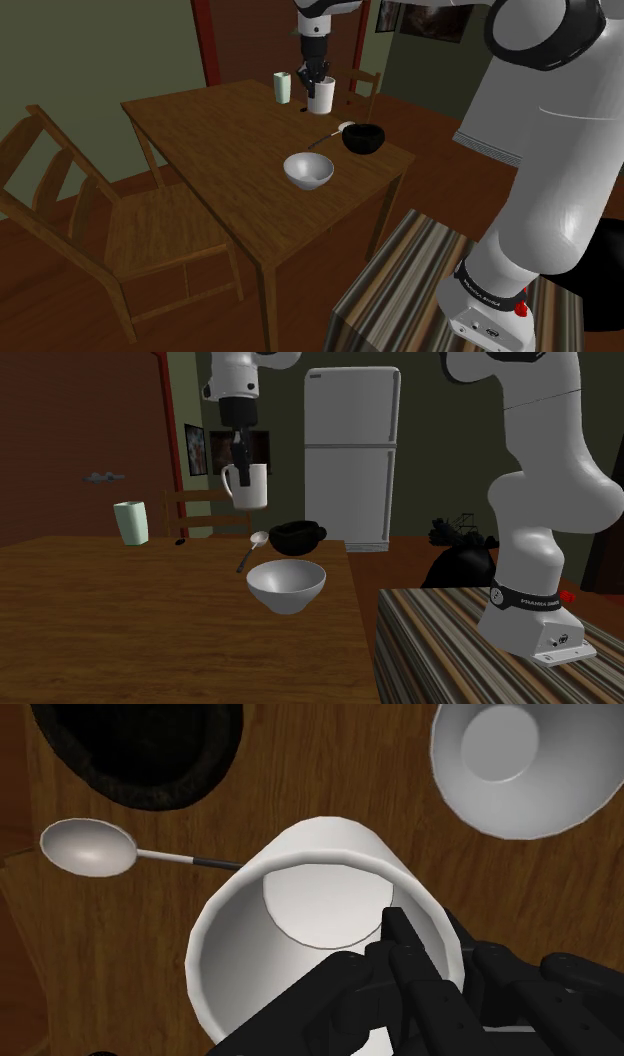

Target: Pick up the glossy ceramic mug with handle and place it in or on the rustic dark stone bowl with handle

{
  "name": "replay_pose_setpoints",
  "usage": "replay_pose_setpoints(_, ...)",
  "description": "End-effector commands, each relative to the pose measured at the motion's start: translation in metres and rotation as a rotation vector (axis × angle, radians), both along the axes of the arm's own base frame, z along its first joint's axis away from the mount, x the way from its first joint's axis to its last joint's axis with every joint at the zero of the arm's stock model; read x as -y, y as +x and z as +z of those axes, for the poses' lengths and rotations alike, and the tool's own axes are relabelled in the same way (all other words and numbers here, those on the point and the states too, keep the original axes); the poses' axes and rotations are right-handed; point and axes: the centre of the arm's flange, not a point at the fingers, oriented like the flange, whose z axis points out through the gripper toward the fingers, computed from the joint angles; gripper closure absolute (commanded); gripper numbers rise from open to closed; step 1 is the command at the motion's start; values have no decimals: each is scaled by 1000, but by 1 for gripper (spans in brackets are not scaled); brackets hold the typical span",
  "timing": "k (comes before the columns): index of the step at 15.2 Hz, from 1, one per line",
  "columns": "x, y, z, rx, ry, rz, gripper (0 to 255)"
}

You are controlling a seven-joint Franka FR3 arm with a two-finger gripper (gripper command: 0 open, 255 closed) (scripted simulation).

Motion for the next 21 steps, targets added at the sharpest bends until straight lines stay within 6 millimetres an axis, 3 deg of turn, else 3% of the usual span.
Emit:
replay_pose_setpoints(1,21,-14,2,0,1,1,255)
replay_pose_setpoints(13,154,-97,13,0,1,1,255)
replay_pose_setpoints(21,154,-97,-29,0,1,1,255)
